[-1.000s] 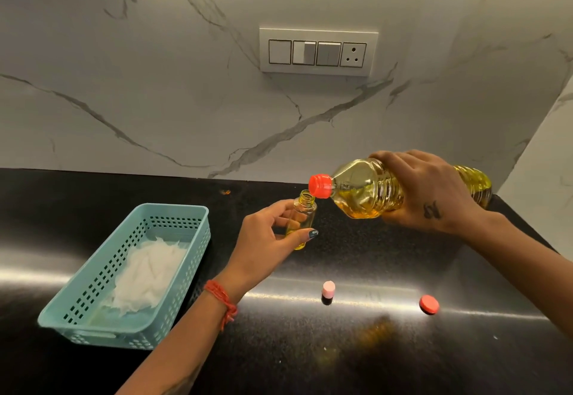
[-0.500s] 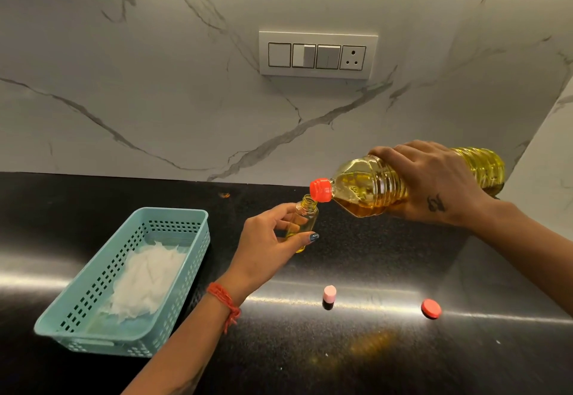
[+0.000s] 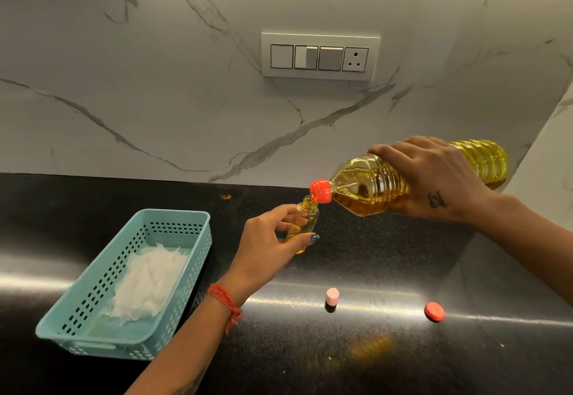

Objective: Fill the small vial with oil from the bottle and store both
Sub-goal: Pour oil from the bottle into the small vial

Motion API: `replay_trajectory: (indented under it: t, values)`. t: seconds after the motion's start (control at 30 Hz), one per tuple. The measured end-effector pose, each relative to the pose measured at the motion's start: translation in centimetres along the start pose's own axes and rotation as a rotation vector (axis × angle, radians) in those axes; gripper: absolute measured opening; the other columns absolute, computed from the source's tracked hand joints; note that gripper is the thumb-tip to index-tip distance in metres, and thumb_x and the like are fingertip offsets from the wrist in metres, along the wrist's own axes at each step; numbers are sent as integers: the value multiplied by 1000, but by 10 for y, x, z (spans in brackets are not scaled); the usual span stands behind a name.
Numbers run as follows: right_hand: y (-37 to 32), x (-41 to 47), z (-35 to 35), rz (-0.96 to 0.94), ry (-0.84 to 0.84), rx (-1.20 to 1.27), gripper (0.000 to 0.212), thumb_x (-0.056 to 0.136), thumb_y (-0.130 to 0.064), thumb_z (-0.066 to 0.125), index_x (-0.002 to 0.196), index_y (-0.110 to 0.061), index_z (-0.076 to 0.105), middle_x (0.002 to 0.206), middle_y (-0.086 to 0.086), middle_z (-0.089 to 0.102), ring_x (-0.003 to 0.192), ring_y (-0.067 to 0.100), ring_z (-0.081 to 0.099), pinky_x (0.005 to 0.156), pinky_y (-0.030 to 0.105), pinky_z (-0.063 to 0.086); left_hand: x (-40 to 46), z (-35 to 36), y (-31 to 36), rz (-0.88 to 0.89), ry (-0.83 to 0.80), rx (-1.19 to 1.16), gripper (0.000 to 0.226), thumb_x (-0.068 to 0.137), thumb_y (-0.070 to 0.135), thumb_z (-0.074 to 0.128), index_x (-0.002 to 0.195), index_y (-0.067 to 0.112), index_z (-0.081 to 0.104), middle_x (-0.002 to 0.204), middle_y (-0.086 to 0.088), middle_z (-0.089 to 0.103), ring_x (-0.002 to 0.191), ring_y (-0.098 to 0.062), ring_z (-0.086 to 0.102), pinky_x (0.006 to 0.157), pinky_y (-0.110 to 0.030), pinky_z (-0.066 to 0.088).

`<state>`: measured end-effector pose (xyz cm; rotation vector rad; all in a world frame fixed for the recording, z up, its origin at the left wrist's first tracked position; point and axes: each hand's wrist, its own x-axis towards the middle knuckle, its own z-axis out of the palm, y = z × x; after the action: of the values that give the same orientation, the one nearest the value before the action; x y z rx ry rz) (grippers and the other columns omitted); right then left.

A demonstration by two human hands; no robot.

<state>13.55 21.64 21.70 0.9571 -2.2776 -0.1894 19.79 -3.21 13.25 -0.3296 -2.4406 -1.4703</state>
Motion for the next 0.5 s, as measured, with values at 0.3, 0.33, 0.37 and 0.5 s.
replay_trajectory:
  t: [0.3, 0.33, 0.37, 0.5]
  values:
    - [1, 1, -1, -5, 0, -6, 85, 54, -46, 84, 123, -13, 47, 98, 15, 69, 83, 36, 66, 74, 46, 52, 0, 0, 0, 1, 4, 20, 41, 75, 23, 73, 114, 21, 60, 98, 4, 66, 91, -14, 65, 80, -34, 58]
    - [1, 1, -1, -7, -1, -6, 85, 54, -47, 84, 123, -13, 47, 98, 15, 69, 84, 36, 66, 74, 46, 52, 0, 0, 0, 1, 5, 21, 41, 75, 23, 73, 114, 21, 60, 98, 3, 66, 91, -14, 65, 80, -34, 58]
    - [1, 1, -1, -9, -1, -8, 85, 55, -47, 83, 123, -13, 47, 99, 14, 69, 84, 36, 66, 74, 47, 52, 0, 0, 0, 1, 6, 24, 41, 75, 23, 73, 114, 20, 60, 98, 3, 66, 91, -14, 65, 80, -34, 58]
    - [3, 1, -2, -15, -2, -5, 85, 55, -47, 83, 124, -13, 46, 100, 15, 69, 85, 37, 65, 75, 47, 52, 0, 0, 1, 7, 12, 36, 41, 75, 24, 73, 114, 20, 60, 100, 2, 66, 92, -14, 64, 81, -31, 57]
